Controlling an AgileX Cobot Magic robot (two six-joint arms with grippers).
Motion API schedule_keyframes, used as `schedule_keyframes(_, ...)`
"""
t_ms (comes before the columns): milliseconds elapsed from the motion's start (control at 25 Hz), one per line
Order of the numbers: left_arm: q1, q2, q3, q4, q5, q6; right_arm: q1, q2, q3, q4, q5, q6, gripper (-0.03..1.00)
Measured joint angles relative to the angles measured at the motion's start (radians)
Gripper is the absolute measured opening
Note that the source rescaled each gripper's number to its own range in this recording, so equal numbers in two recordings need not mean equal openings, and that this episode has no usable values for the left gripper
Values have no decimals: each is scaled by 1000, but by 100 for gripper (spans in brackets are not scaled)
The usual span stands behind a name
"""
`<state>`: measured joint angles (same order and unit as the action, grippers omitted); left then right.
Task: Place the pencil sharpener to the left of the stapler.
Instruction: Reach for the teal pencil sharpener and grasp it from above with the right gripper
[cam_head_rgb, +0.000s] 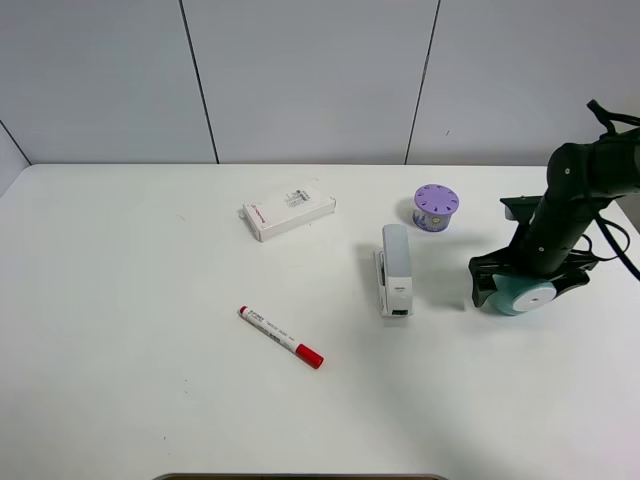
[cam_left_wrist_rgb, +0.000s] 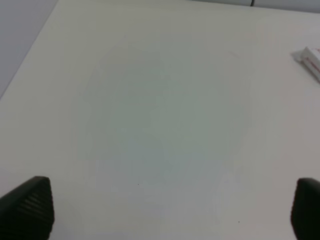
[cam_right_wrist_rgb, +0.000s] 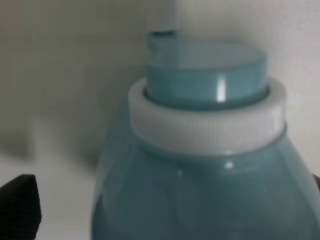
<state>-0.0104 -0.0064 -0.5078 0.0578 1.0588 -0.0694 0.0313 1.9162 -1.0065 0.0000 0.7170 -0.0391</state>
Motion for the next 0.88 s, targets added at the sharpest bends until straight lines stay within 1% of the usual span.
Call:
schedule_keyframes(640, 0, 0, 0, 0, 0, 0, 0, 7, 0, -8, 0, 0, 100)
schedule_keyframes(680, 0, 0, 0, 0, 0, 0, -1, 7, 0, -8, 0, 0, 97)
schedule_keyframes(720, 0, 0, 0, 0, 0, 0, -1, 7, 0, -8, 0, 0, 86)
schedule_keyframes(760, 0, 0, 0, 0, 0, 0, -1, 7, 0, -8, 0, 3, 66)
schedule_keyframes(800, 0, 0, 0, 0, 0, 0, -1, 7, 0, -10, 0, 7, 40)
schedule_keyframes(840, 0, 0, 0, 0, 0, 0, -2, 7, 0, -21, 1, 13, 0)
schedule_keyframes(880, 0, 0, 0, 0, 0, 0, -3, 7, 0, -22, 3, 16, 5)
